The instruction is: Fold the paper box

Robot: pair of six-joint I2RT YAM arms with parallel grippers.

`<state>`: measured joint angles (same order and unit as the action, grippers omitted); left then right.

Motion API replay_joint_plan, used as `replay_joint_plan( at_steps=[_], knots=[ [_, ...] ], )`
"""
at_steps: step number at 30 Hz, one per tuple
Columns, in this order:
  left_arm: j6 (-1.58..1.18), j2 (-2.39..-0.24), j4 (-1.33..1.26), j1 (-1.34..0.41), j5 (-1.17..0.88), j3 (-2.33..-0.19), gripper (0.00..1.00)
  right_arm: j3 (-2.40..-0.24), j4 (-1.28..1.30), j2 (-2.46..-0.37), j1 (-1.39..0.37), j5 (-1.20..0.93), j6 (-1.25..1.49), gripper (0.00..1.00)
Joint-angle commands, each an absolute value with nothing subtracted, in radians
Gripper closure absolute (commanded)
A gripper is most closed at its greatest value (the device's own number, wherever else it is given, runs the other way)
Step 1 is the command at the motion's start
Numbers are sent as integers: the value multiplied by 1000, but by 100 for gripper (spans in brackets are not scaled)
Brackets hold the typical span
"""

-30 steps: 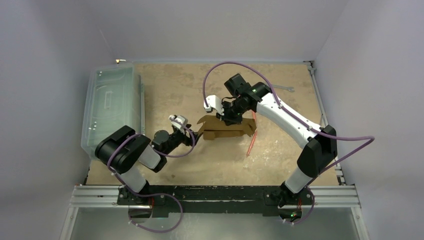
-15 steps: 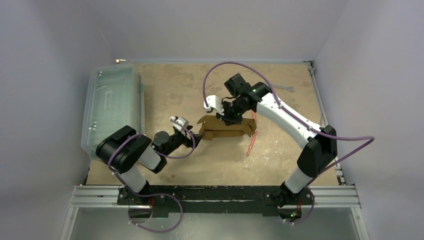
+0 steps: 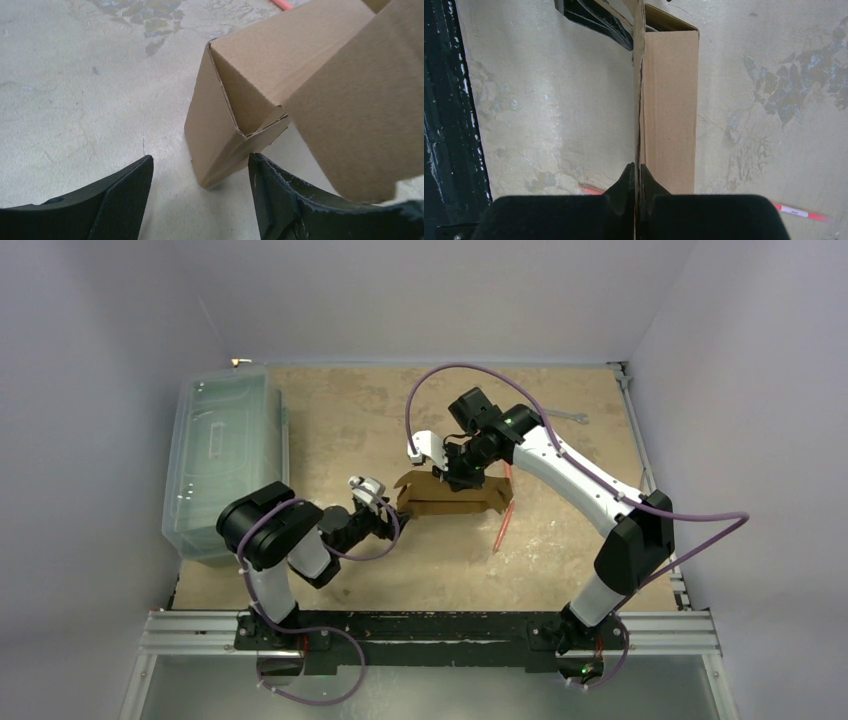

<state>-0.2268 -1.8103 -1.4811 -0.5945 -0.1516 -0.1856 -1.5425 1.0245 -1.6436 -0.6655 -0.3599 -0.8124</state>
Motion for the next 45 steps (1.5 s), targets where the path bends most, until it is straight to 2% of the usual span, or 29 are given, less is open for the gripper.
replay_joint_plan(
  at_steps=[1,7,15,29,37,45],
  knots=[
    [-253,-1850,-1674,-630,-50,-201,32,-1561,1031,-1653,-663,-406,-816,100],
    [-242,-1906,-1775,-705,85,-202,35,-1560,1033,-1655,-665,-413,-816,100],
    [-182,-1881,-1779,-754,175,-212,36,-1551,1022,-1649,-665,-416,-809,100],
    [-95,-1777,-1778,-759,160,-182,39,-1551,1015,-1651,-665,-439,-792,100],
    [-123,-1811,-1778,-763,177,-210,48,-1554,1019,-1655,-665,-450,-786,100],
    [-127,-1806,-1778,-789,262,-221,52,-1552,1011,-1669,-665,-490,-770,100]
  ],
)
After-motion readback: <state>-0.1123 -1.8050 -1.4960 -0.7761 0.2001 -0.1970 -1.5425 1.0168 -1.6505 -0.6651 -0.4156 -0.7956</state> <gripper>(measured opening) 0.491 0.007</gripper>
